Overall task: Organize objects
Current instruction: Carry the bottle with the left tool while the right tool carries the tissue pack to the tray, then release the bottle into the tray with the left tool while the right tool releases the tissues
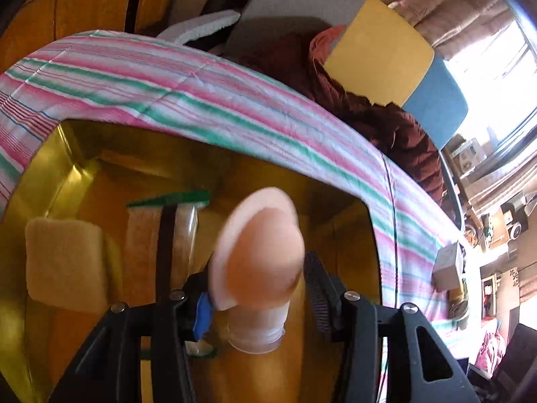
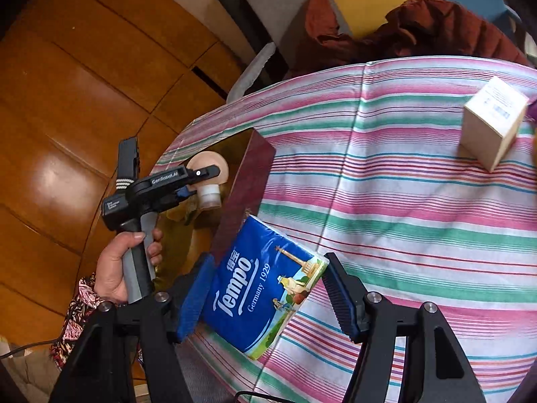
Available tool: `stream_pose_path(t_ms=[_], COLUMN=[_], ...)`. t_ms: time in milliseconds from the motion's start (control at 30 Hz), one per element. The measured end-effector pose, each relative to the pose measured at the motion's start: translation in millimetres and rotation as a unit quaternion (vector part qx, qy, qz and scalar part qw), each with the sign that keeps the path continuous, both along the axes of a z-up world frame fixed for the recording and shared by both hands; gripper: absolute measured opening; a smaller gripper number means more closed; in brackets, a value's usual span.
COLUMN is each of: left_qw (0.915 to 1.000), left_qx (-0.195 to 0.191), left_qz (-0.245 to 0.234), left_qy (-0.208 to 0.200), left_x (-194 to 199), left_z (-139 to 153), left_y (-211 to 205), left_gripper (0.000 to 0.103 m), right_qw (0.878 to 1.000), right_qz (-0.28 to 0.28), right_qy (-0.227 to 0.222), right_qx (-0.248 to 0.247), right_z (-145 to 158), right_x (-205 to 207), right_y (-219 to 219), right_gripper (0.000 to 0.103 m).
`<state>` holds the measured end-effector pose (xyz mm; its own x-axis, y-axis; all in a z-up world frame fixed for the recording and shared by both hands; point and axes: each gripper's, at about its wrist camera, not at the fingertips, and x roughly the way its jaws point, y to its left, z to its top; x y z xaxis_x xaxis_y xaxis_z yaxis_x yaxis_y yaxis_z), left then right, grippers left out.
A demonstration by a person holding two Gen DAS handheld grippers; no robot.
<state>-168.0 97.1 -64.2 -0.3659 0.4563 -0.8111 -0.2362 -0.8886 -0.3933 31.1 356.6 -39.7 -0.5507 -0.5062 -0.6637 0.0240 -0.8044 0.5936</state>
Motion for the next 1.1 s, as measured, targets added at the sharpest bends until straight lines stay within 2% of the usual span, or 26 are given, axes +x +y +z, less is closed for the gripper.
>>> stream_pose_path(t_ms=[100,233,333,500,700,767,867,933,1033,1100], left_qw=[0.9999,0.9989,0.9963,0.9930,0.9876,0.9851,0.9830,0.9823,0.9823,0.9818], left_qx=[-0.007,0.038,0.067,0.071,0.088,0.089,0.083,0.087,0.084,0.087], left_qz=[0.010,0.025,0.037,0.065,0.118,0.133,0.147,0.152,0.156,0.158], left_qy=[0.008,0.013,0.039,0.069,0.054,0.063,0.072,0.067,0.060,0.059], left_x=[-3.2,2.9,22.5,58.8,80.1,80.7,83.5,83.0,82.0,82.7], left_z=[5.7,18.8,27.5,27.9,14.5,17.2,18.3,16.7,15.6,15.3], left_y=[-7.1,-25.1,-40.7,-63.0,-87.1,-91.5,-94.7,-98.5,-101.5,-103.3], left_gripper=[0.067,0.067,0.067,0.067,0.067,0.067,0.067,0.067,0.067,0.067], right_qw=[1.000,0.999,0.999,0.999,0.998,0.997,0.995,0.989,0.974,0.965], right_qz=[0.016,0.032,0.040,0.054,0.064,0.066,0.067,0.071,0.078,0.086], right_qy=[-0.001,0.000,-0.001,-0.005,-0.012,-0.007,0.003,0.013,0.028,0.035], right_qx=[0.001,0.002,0.000,0.005,0.019,0.031,0.076,0.127,0.211,0.247], right_z=[1.5,2.9,3.6,2.0,1.7,4.8,11.2,14.8,15.9,13.6], right_x=[-8.9,-20.8,-32.1,-52.2,-76.3,-85.3,-102.3,-114.1,-131.6,-142.8], right_y=[-18.1,-38.8,-52.4,-73.7,-95.9,-102.8,-114.8,-125.8,-142.8,-151.6], right_gripper=[0.066,0.066,0.066,0.066,0.066,0.066,0.066,0.066,0.067,0.067])
